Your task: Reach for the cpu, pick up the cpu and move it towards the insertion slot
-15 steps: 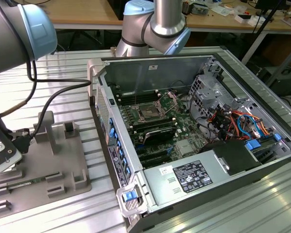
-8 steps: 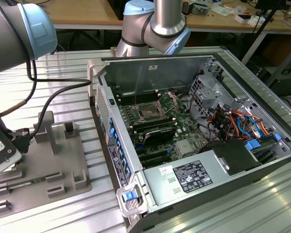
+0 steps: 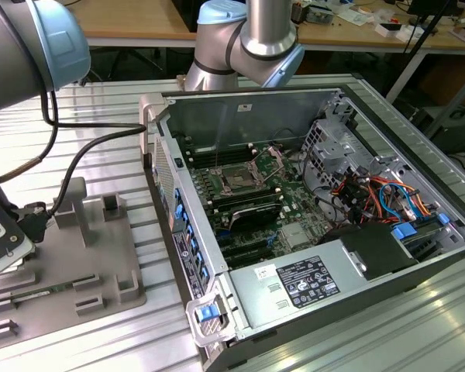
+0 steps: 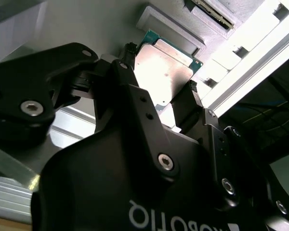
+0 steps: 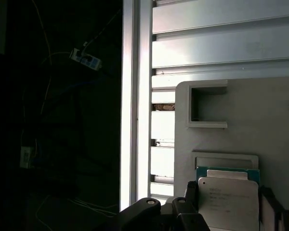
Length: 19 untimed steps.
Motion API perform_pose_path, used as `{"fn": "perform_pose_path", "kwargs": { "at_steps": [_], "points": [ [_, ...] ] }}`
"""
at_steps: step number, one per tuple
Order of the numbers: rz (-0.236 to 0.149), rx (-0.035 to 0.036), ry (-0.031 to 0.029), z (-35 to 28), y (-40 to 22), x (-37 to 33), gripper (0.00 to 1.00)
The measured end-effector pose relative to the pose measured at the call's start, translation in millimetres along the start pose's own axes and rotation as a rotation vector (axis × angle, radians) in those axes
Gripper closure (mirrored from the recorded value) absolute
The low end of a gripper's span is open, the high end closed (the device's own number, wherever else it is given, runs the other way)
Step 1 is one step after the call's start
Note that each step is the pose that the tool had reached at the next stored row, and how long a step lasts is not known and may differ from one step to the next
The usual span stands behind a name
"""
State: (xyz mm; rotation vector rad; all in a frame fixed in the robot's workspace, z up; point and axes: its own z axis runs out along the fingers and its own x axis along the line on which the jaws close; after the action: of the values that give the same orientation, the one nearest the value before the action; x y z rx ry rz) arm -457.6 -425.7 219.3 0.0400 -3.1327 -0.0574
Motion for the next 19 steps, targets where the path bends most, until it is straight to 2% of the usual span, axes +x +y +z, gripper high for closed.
{"fn": "perform_pose_path", "kwargs": {
  "at_steps": [4, 9, 19],
  "points": [
    [0.000, 0.0001, 0.0001, -5.7, 0.2, 0.1, 0.45],
    [0.000, 0.0001, 0.0000, -9.8, 0.3, 0.1, 0.45],
    [0.000, 0.0002, 0.0002, -11.2, 0.4, 0.1, 0.45]
  ]
}}
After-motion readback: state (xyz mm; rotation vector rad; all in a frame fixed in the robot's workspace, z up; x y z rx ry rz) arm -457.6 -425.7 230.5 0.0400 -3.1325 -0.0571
